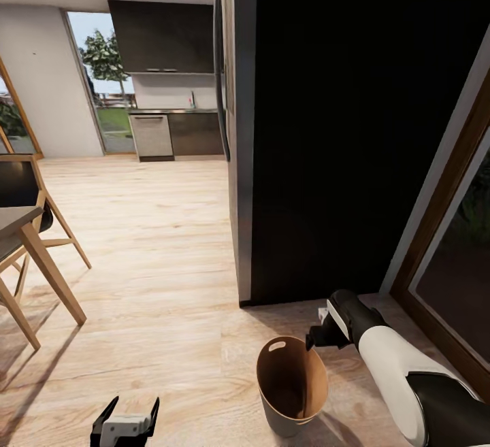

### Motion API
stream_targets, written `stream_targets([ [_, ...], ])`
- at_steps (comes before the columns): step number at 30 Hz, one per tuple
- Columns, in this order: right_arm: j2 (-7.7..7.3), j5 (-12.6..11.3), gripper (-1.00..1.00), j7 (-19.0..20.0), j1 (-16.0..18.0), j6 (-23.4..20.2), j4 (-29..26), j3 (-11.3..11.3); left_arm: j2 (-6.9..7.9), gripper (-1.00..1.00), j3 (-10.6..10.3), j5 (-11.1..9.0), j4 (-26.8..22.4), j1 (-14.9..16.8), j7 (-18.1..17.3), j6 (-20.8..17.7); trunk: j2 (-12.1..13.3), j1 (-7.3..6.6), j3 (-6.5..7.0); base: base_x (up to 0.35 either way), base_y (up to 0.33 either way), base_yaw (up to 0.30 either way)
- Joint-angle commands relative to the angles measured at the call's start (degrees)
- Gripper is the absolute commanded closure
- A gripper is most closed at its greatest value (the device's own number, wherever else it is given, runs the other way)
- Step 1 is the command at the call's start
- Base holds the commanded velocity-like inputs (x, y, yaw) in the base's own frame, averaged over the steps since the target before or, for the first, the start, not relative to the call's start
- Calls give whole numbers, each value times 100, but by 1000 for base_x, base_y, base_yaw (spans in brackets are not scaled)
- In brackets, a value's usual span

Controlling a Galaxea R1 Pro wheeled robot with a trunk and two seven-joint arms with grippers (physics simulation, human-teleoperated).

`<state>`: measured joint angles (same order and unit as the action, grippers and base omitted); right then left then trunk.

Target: Put the three can of soda from the living room inside the tash can in the kitchen.

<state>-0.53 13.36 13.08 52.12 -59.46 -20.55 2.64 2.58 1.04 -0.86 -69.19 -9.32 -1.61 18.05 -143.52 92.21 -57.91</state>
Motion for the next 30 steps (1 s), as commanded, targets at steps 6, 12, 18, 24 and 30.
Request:
stream_targets([
  [6, -2, 6, -100, 0, 0, 163, 5, 5, -10, -100, 13, 3, -369, 2, 41, -106, 0, 0, 0, 0, 0, 0],
  [12, -12, 8, -100, 1, 0, 228, 11, 7, -17, -100, 4, -6, -815, 16, 330, -752, 0, 0, 0, 0, 0, 0],
  [18, -8, 9, -100, -1, 0, 243, 8, 3, -20, -100, -12, -15, -1154, 23, 566, -1142, 0, 0, 0, 0, 0, 0],
  [24, -8, 9, -100, 1, 0, 249, 14, 5, -21, -100, -32, -18, -1353, 25, 656, -1294, -4, 8, -67, 0, 0, 0],
  [30, -13, 9, -100, 2, 0, 250, 15, 6, -16, -100, -46, -19, -1404, 26, 674, -1359, -12, 23, -199, 0, 0, 0],
])
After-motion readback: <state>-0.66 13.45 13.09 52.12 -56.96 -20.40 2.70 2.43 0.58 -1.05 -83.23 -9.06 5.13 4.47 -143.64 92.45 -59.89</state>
